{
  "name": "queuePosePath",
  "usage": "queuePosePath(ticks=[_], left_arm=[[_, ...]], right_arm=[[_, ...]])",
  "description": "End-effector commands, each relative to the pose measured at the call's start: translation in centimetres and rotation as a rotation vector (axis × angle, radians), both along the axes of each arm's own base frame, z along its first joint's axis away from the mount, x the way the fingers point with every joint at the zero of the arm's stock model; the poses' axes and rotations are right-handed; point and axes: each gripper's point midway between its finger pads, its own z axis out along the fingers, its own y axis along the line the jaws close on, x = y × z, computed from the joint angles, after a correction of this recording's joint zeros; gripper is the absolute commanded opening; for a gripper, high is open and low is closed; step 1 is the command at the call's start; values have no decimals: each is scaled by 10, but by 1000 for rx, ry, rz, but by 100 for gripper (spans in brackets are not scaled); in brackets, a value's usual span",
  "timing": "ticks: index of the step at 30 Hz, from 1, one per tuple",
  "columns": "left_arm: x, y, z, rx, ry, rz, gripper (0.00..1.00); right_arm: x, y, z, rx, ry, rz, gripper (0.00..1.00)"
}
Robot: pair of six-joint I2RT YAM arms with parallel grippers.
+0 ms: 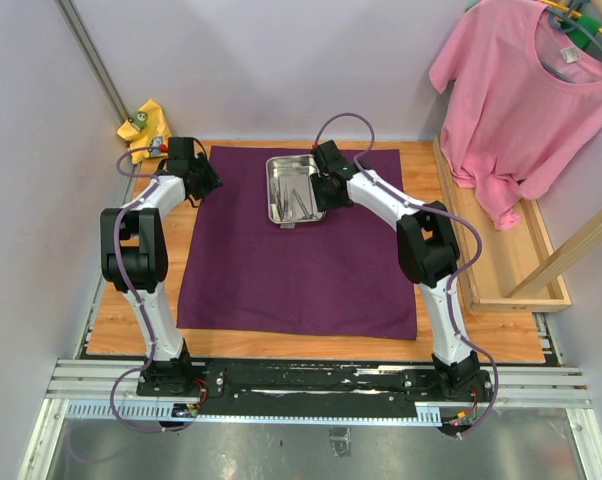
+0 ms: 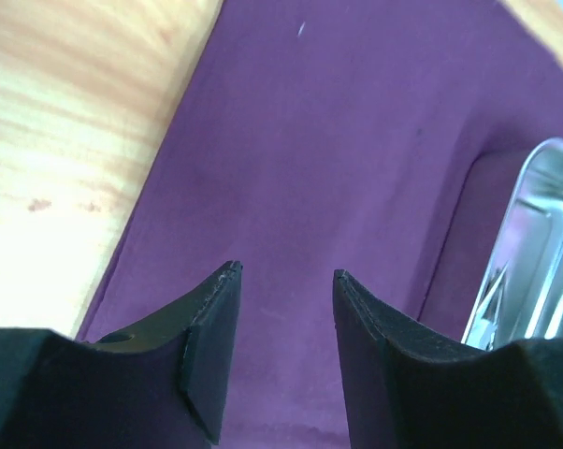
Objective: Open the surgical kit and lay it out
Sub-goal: Move the container from the surgical kit.
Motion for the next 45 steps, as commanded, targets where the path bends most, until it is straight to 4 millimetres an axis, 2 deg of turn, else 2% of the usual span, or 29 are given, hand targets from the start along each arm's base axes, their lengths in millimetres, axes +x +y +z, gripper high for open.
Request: queuePosePath(ticks=[1, 8, 12, 16, 19, 26, 30, 35, 39, 42, 45], left_arm=[[-4, -10, 30, -15, -86, -21, 49], [-24, -27, 26, -17, -70, -48, 48], [-36, -37, 30, -24, -74, -65, 48], [-48, -47, 37, -31, -78, -87, 49], [-60, -54, 42, -33, -80, -105, 49], [-88, -77, 45, -35, -72, -162, 49], [-102, -87, 47, -36, -67, -190, 49], [-117, -100, 55, -33, -80, -228, 49], [-130, -106, 58, -26, -85, -250, 49], [-142, -109, 57, -20, -81, -265, 49], [-154, -108, 58, -6, -82, -272, 49]], right_arm=[[-15, 0, 0, -57, 14, -14, 37], [-45, -5, -8, -74, 48, -11, 23], [-65, -15, -12, -80, 75, -29, 16], [-90, -20, -6, -51, 84, -42, 13], [-115, -24, -5, -26, 106, -51, 11], [-188, -35, -22, 16, 180, -104, 6], [-232, -49, -34, 6, 204, -148, 2], [-273, -56, -38, 35, 203, -200, 3], [-295, -52, -35, 57, 200, -193, 13], [-300, -48, -24, 65, 181, -165, 23], [-291, -47, 6, 72, 115, -128, 32]])
